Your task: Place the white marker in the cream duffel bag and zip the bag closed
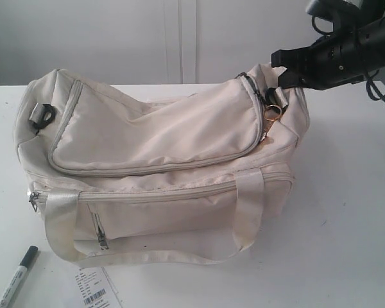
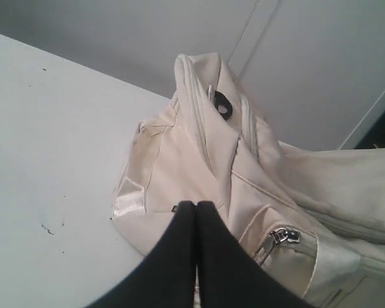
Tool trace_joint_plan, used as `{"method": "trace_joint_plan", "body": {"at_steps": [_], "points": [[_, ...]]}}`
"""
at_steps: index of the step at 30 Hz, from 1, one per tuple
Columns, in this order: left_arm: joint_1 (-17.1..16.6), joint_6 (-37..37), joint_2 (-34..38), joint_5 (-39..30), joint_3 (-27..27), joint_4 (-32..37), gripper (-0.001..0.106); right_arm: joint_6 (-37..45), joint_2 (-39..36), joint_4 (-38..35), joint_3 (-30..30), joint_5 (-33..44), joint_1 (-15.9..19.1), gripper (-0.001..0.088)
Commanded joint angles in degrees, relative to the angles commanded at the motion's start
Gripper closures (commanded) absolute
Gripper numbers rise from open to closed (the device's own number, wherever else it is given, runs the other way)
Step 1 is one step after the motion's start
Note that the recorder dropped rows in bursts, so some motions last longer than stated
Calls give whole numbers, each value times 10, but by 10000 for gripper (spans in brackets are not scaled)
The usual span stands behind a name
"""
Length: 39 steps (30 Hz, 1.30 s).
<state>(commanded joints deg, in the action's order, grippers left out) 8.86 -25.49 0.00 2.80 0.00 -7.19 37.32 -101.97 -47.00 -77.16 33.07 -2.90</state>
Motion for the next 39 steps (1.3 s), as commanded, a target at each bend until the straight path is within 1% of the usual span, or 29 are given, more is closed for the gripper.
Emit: {"method": "trace_joint_plan", "body": {"at_steps": [3,6,9,14,17,19,20,21,22,25,29,30,32,34,35,37,39], "points": [[0,20,0,-21,-2,0,1053,0,0,0,0,0,0,868],[0,48,0,-46,-17,0,1053,0,0,0,0,0,0,868],[0,49,2,-60,-30,1,1053,0,0,1,0,0,0,868],[0,49,42,-64,-49,1,1053,0,0,1,0,0,0,868],[0,49,69,-79,-74,2,1053,0,0,1,0,0,0,868],[0,66,87,-94,-96,4,1053,0,0,1,0,0,0,868],[0,100,108,-106,-118,4,1053,0,0,1,0,0,0,868],[0,110,117,-115,-127,4,1053,0,0,1,0,0,0,868],[0,127,142,-129,-147,4,1053,0,0,1,0,0,0,868],[0,165,189,-158,-175,4,1053,0,0,1,0,0,0,868],[0,265,259,-248,-232,2,1053,0,0,1,0,0,0,868],[0,289,270,-258,-242,-6,1053,0,0,1,0,0,0,868],[0,343,294,-283,-262,-27,1053,0,0,1,0,0,0,868],[0,411,314,-323,-282,-59,1053,0,0,1,0,0,0,868],[0,455,324,-335,-291,-87,1053,0,0,1,0,0,0,868],[1,515,343,-349,-303,-153,1053,0,0,1,0,0,0,868],[1,560,356,-362,-313,-187,1053,0,0,1,0,0,0,868]]}}
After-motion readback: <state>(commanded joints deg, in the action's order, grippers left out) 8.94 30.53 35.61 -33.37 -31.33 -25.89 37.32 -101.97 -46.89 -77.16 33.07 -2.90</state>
